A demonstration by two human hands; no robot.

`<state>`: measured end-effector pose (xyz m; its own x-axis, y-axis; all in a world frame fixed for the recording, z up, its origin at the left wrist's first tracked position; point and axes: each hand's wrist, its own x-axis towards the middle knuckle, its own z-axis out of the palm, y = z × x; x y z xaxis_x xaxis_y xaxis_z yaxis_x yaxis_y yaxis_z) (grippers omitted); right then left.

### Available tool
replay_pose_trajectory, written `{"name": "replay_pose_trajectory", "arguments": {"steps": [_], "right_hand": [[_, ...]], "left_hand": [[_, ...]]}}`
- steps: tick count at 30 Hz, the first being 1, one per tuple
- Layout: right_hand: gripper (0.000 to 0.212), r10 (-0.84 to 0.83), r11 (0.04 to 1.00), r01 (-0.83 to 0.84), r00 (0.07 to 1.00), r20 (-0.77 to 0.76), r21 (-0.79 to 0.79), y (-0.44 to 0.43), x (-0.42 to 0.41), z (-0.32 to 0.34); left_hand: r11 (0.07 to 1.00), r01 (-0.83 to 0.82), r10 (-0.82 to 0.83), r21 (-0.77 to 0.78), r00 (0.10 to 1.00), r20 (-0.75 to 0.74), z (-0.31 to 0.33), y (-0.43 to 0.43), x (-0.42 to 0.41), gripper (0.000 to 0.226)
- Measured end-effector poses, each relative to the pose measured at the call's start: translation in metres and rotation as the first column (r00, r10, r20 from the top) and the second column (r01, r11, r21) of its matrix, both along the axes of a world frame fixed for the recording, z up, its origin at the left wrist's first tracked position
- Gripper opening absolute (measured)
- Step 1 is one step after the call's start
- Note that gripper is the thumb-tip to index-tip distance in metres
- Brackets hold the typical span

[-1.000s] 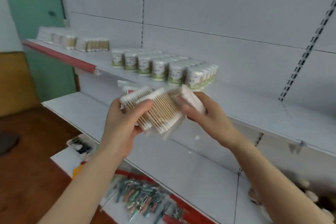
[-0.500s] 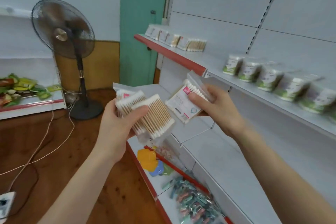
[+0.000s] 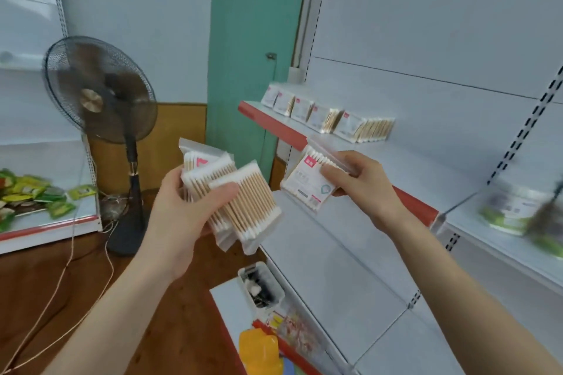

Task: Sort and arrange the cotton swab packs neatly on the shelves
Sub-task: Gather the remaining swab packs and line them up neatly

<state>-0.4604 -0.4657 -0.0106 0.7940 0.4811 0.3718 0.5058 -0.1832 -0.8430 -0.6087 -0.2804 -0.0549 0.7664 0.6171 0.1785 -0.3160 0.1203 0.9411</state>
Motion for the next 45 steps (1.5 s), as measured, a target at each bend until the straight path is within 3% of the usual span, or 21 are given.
{"name": "replay_pose_trajectory", "arguments": {"steps": [7,12,17,22,25,30,34,45], "right_hand": [[0.017,-0.008,0.999,0.010,1.000,0.025,-0.047,0.079,0.074,-0.003],[0.015,-0.220,0.974,0.218,0.975,0.035,0.062,0.096,0.131,0.012],[0.015,-0.611,0.788,0.613,0.769,0.189,0.054,0.076,0.182,0.036],[0.019,-0.770,0.624,0.781,0.618,0.157,-0.020,0.049,0.217,0.030],[0.024,-0.788,0.591,0.804,0.593,0.166,-0.069,0.052,0.239,0.032],[0.026,-0.760,0.517,0.823,0.568,0.316,-0.235,0.069,0.270,0.027],[0.030,-0.751,0.445,0.855,0.519,0.409,-0.267,0.067,0.281,0.023],[0.031,-0.712,0.448,0.856,0.516,0.477,-0.258,0.063,0.284,0.020]], "left_hand": [[0.995,0.060,-0.059,-0.083,0.998,0.017,-0.009,0.078,0.075,0.062],[0.980,0.183,-0.181,-0.077,0.983,0.040,-0.005,0.134,0.155,0.065],[0.923,0.377,-0.376,-0.081,0.926,0.025,0.013,0.167,0.236,0.069],[0.828,0.552,-0.551,-0.101,0.834,0.043,0.016,0.164,0.294,0.053],[0.791,0.604,-0.602,-0.102,0.797,0.052,0.014,0.158,0.319,0.057],[0.773,0.625,-0.618,-0.109,0.780,0.097,0.015,0.152,0.347,0.059],[0.777,0.622,-0.613,-0.099,0.783,0.109,0.015,0.150,0.361,0.064],[0.720,0.690,-0.673,-0.079,0.721,0.166,0.017,0.139,0.380,0.062]]}}
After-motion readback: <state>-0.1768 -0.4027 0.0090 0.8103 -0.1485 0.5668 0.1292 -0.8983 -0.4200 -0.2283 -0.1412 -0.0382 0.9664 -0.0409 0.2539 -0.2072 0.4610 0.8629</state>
